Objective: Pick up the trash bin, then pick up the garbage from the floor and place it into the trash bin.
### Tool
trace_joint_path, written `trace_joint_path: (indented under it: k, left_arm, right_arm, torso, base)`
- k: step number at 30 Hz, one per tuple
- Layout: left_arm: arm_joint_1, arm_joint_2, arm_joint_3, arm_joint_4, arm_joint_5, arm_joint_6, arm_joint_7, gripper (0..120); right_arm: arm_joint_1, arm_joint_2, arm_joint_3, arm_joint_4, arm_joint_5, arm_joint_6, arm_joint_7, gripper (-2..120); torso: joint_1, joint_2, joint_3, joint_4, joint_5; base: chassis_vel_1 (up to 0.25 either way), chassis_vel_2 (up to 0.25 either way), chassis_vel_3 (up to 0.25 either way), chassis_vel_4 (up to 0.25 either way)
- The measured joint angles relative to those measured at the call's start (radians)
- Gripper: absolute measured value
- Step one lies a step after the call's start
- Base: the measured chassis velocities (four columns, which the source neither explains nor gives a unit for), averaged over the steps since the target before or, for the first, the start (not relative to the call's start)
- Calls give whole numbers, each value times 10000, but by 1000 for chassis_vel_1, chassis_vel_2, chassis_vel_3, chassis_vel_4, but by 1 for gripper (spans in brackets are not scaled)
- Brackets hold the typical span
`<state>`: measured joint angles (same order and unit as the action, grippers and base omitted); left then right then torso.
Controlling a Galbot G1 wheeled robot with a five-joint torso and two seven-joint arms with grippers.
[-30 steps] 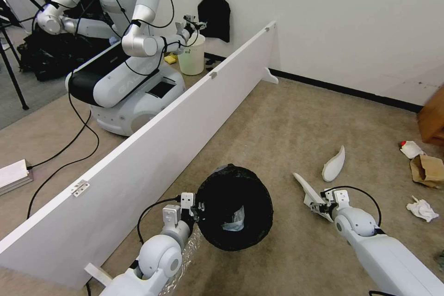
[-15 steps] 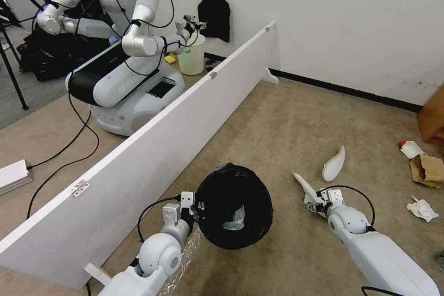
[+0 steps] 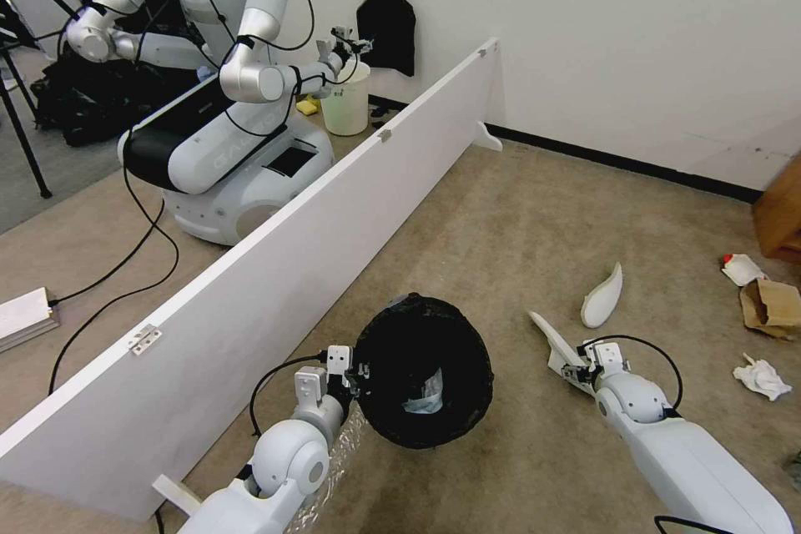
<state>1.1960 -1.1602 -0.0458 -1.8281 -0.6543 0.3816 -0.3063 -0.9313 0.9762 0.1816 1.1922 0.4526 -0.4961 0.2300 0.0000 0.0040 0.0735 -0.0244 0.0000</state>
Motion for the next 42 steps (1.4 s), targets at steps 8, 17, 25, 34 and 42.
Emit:
trace_joint_path:
  k: [8,17,25,34,42]
  left_arm:
    - [-32,-12,25,56,-11,-27,0,0]
    - [-51,-12,39,76,-40,-47,2,0]
    - [-4,27,-33,75,-105,-95,-5,0]
    - [0,37,-73,117,-120,-148,-5,0]
    - [58,45,-90,118,-105,-186,-1,0]
  right_arm:
    - [24,-7,47,-17,-239,59,38,100]
    - [79,-65,-32,68,-415,104,47,100]
    - [578,419,-626,-188,-527,330,9,100]
    - [1143,896,-1016,-552,-590,509,-84,76]
    - [1163,1036,-1035,-668,-594,523,-76,48]
  torso:
    - [0,0,0,0,0]
    - [0,0,0,-1,0]
    - [0,0,0,-1,-2]
    - [0,0,0,0,-2]
    - [0,0,-1,0,-2]
  base:
    - [0,0,0,0]
    - [0,0,0,0]
    - [0,0,0,0]
    - [0,0,0,0]
    - [0,0,0,0]
